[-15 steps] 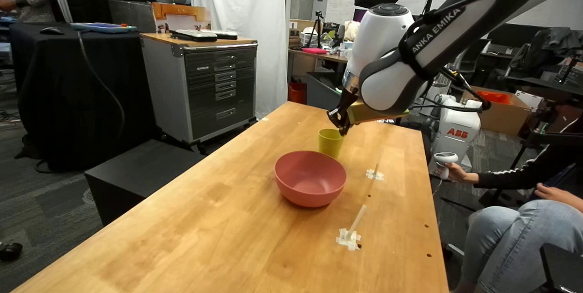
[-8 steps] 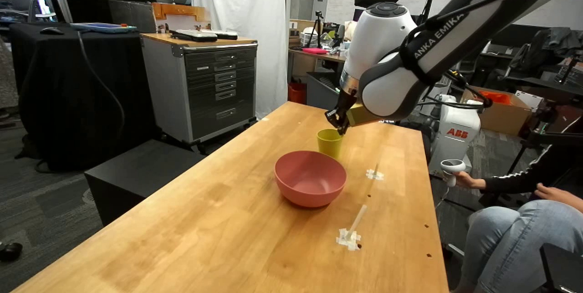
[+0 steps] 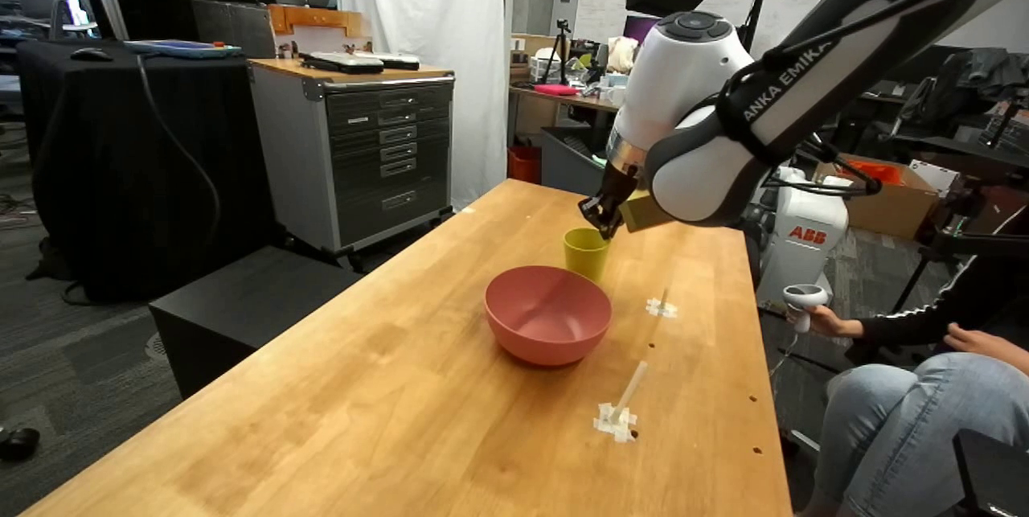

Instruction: Pour the contents in the yellow cup into the pink bowl

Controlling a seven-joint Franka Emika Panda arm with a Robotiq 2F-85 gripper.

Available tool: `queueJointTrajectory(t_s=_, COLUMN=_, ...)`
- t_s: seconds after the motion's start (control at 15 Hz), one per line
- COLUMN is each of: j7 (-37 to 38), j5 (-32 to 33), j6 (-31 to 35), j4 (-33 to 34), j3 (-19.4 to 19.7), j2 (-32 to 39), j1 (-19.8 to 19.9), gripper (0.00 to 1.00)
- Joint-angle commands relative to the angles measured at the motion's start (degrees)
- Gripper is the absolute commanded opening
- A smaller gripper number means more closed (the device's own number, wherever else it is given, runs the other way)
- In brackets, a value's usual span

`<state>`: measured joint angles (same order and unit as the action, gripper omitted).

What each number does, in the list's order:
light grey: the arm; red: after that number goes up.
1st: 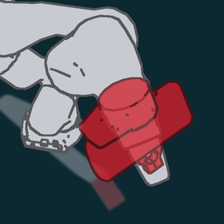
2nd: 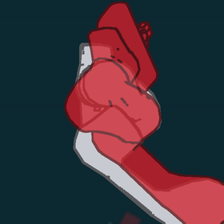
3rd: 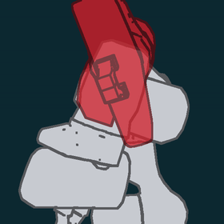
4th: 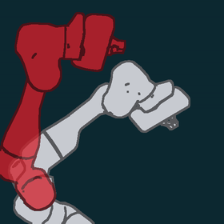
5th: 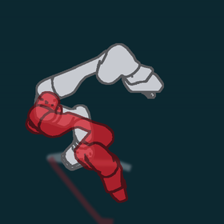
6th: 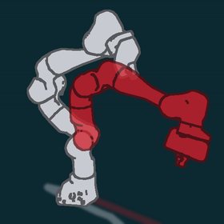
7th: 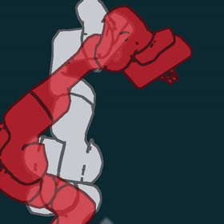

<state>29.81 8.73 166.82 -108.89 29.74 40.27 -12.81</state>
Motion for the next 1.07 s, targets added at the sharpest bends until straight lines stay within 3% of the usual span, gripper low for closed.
queueJointTrajectory(t_s=0.0, j7=0.2, j5=0.0, j6=2.1, j4=-3.0, j3=2.5, j2=-0.9, j1=-2.0, gripper=0.27)
queueJointTrajectory(t_s=0.13, j7=0.1, j5=-0.2, j6=2.2, j4=-3.7, j3=2.7, j2=-1.0, j1=-2.0, gripper=0.30)
queueJointTrajectory(t_s=0.2, j7=0.0, j5=-0.4, j6=2.2, j4=-3.9, j3=2.8, j2=-1.0, j1=-1.9, gripper=0.38)
queueJointTrajectory(t_s=0.27, j7=-0.1, j5=-0.5, j6=2.2, j4=-4.0, j3=2.9, j2=-0.9, j1=-1.9, gripper=0.30)
queueJointTrajectory(t_s=0.4, j7=-0.1, j5=-0.8, j6=2.1, j4=-4.1, j3=3.0, j2=-0.9, j1=-1.8, gripper=0.40)
queueJointTrajectory(t_s=0.53, j7=-0.1, j5=-0.9, j6=1.9, j4=-4.1, j3=3.0, j2=-0.9, j1=-1.8, gripper=0.16)
queueJointTrajectory(t_s=0.73, j7=0.0, j5=-1.1, j6=1.6, j4=-3.9, j3=3.0, j2=-0.9, j1=-1.8, gripper=0.03)
queueJointTrajectory(t_s=1.0, j7=0.1, j5=-1.4, j6=1.6, j4=-3.7, j3=3.1, j2=-1.1, j1=-1.9, gripper=0.05)
